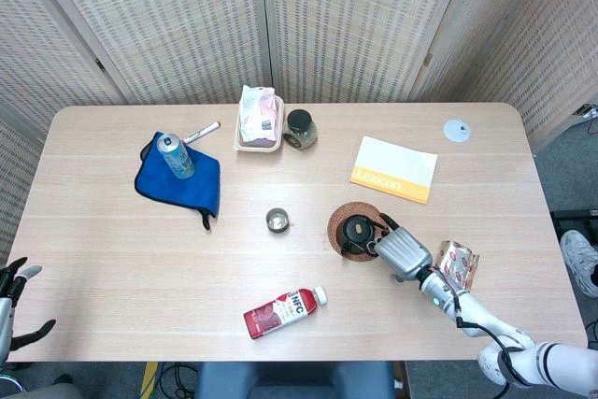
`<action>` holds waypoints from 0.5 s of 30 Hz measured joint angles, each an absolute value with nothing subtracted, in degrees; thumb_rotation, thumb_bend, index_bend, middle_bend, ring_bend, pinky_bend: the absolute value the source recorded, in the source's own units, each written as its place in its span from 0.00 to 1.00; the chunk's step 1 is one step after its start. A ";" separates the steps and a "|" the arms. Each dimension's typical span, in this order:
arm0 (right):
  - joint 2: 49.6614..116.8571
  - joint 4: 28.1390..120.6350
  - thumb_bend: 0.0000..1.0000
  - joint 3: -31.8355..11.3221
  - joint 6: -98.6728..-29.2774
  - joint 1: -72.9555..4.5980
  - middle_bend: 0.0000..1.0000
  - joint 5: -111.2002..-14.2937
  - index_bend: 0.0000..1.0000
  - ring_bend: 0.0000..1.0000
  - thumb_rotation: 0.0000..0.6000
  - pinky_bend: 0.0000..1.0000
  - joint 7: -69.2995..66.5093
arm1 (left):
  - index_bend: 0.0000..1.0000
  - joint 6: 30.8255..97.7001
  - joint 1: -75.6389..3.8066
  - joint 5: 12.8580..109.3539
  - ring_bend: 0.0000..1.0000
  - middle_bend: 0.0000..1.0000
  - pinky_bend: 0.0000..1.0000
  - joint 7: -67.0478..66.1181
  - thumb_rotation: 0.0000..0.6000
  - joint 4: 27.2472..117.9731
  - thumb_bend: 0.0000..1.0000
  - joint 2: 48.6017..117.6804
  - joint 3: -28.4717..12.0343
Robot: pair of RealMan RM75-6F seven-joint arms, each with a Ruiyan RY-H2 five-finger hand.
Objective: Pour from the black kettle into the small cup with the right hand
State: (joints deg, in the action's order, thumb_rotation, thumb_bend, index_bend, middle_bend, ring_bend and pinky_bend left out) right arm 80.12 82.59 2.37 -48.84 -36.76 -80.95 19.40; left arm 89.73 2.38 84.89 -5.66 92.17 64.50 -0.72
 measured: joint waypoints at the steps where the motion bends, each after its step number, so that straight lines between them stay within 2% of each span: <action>1: 80.15 82.51 0.00 2.37 -48.78 -36.74 0.49 -80.86 0.44 0.37 1.00 0.00 19.46 | 0.22 89.72 2.38 84.90 0.14 0.11 0.05 -5.66 1.00 92.18 0.11 64.51 -0.71; 8: 80.77 81.64 0.00 2.27 -48.02 -36.79 0.54 -80.14 0.50 0.43 1.00 0.00 19.78 | 0.22 89.78 2.51 84.69 0.14 0.11 0.05 -5.64 1.00 92.05 0.11 64.52 -0.75; 15: 81.04 81.62 0.00 1.37 -47.56 -37.38 0.70 -79.81 0.65 0.61 1.00 0.00 18.77 | 0.22 89.73 2.57 84.43 0.14 0.11 0.05 -5.71 1.00 91.96 0.11 64.48 -0.84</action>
State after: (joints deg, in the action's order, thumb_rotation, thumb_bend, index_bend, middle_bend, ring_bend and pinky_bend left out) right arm 81.04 81.62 1.37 -47.56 -37.38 -79.81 18.77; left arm 89.73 2.57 84.43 -5.71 91.96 64.48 -0.84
